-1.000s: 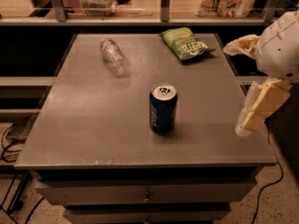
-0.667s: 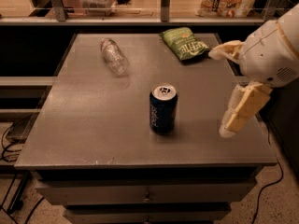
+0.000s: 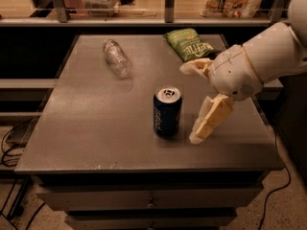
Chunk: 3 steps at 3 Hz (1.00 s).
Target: Knock pepsi can over
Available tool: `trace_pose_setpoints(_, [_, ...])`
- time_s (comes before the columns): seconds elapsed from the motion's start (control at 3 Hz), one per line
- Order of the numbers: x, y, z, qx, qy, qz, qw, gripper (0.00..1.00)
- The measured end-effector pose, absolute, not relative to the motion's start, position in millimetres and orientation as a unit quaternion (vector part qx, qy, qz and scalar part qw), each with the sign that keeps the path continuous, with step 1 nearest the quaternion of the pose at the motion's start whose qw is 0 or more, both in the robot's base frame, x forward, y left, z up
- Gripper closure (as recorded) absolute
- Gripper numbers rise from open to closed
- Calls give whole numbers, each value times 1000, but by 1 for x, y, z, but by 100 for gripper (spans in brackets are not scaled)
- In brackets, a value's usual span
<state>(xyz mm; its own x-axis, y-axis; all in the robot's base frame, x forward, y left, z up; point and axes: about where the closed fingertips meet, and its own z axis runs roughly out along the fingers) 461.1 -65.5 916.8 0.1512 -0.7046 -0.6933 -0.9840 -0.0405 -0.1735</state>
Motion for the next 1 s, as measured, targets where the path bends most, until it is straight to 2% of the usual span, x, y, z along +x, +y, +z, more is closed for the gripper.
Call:
trace_pose_setpoints(0.33, [467,-44,901,-675,598,268,340,0])
trace_pose_setpoints(0.67, [471,-26,889,-663,578,314,358,19])
trace_pose_setpoints(1.0, [472,-12,883,-657,563,343,366,42])
